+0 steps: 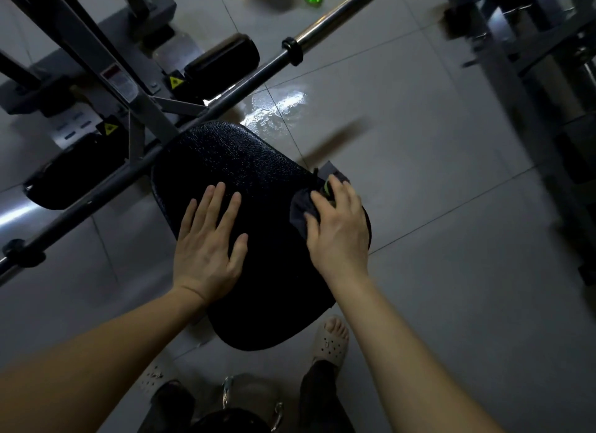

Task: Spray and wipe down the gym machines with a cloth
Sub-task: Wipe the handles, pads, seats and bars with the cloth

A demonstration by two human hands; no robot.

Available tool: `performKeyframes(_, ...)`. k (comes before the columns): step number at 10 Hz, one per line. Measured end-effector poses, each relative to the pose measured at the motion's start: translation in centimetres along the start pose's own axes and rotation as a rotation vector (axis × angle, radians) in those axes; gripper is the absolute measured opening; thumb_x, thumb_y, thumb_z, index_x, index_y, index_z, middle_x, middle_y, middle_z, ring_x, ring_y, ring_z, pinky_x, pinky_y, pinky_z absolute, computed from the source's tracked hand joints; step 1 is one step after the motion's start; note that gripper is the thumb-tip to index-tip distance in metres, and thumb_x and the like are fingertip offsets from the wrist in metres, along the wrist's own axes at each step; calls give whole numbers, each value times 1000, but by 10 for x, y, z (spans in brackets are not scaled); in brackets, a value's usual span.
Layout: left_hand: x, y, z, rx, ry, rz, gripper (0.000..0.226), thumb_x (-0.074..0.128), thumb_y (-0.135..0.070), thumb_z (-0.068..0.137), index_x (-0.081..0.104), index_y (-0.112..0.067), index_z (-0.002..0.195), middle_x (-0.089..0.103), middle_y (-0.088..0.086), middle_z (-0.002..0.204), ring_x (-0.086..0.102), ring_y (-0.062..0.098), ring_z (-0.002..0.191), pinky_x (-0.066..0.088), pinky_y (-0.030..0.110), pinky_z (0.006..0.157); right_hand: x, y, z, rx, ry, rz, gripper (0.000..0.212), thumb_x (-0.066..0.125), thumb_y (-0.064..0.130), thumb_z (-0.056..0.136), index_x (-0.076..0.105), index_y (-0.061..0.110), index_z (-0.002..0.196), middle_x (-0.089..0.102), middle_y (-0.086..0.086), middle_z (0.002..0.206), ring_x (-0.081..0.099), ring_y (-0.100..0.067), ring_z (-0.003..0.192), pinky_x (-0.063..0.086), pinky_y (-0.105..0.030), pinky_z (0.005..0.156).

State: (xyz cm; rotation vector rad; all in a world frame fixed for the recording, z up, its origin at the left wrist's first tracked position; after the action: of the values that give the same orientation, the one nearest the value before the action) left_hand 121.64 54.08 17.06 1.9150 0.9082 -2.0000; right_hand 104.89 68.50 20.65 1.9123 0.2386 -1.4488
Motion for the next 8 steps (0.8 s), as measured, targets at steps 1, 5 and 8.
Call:
performKeyframes(1,-1,-1,0,1,11,-5,70,37,-43,96,29,-15,160,15,9,170,6,23,158,11,49,127,-7,-18,-35,-46,-50,8,24,68,6,92,74,8,115,56,-8,149,50,-32,138,51,-50,107)
performKeyframes(5,-1,0,1,2,17,3,71,38,-43,95,29,-15,160,14,9,170,5,23,158,9,48,128,18,15,39,-42,-16,41,52,62,9,94,53,4,145,49,-14,154,43,-35,143,37,-48,118)
performKeyframes(8,-2,-1,1,-2,18,-5,72,37,-44,95,29,-15,160,15,10,170,6,23,158,8,48,128,-17,-28,-66,-8,-66,-77,28,74,10,85,69,11,112,56,-8,117,52,-26,106,56,-41,78)
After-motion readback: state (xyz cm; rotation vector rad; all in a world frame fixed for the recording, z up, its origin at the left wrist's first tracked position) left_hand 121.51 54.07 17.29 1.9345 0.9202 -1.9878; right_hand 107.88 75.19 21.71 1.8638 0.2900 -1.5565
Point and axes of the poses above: each hand's wrist, its own z-axis towards the middle knuckle, its own x-axis out of the palm, y = z × x, the point moved 2 cm from there along z, towards the middle knuckle
